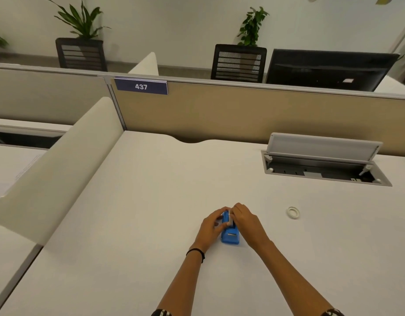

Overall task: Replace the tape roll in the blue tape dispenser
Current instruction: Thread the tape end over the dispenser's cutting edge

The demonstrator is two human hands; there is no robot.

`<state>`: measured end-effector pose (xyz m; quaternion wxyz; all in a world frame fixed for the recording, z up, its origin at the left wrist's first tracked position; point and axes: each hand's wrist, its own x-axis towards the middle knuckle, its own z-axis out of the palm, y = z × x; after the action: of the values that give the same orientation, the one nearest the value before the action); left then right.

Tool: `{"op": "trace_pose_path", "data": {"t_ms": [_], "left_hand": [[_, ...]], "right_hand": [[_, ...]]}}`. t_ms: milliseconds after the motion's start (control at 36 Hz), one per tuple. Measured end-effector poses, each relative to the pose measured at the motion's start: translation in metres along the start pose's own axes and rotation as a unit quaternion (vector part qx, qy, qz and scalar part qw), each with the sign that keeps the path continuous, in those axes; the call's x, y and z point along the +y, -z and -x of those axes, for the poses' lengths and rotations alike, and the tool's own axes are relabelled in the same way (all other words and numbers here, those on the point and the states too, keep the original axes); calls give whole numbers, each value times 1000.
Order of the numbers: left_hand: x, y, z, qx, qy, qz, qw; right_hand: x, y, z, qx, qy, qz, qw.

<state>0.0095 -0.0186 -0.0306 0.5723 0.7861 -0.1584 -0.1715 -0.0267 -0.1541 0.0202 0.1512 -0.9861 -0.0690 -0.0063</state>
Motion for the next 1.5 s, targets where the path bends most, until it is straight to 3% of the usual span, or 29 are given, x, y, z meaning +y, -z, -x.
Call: {"op": "trace_pose_path", "data": {"t_ms": [139, 306, 417, 528, 722, 944, 1222, 1500], "left_hand": [[0, 0, 0, -2, -4, 2, 1000], [-1, -1, 0, -1, 1, 3, 1000], [-1, 0, 0, -3, 2, -1, 1000], [-1, 0, -1, -3, 7, -4, 1000], [-1, -1, -1, 6, 17, -2, 1000], [-2, -1, 0, 9, 20, -1, 1000], [0, 0, -1, 1, 15, -11, 1000], [-1, -1, 0, 4, 15, -12, 1000]], "right_hand": [[2, 0, -1, 54, -87, -171, 980], [5, 5, -4, 62, -147, -238, 958], [8, 8, -6, 25, -119, -208, 971], [6, 19, -17, -78, -85, -95, 989], [-7, 28, -50, -211, -98, 59, 971], [-6, 31, -52, -206, -34, 89, 974], [1, 40, -46, -196, -26, 35, 980], [-1, 40, -47, -207, -15, 63, 976]]}}
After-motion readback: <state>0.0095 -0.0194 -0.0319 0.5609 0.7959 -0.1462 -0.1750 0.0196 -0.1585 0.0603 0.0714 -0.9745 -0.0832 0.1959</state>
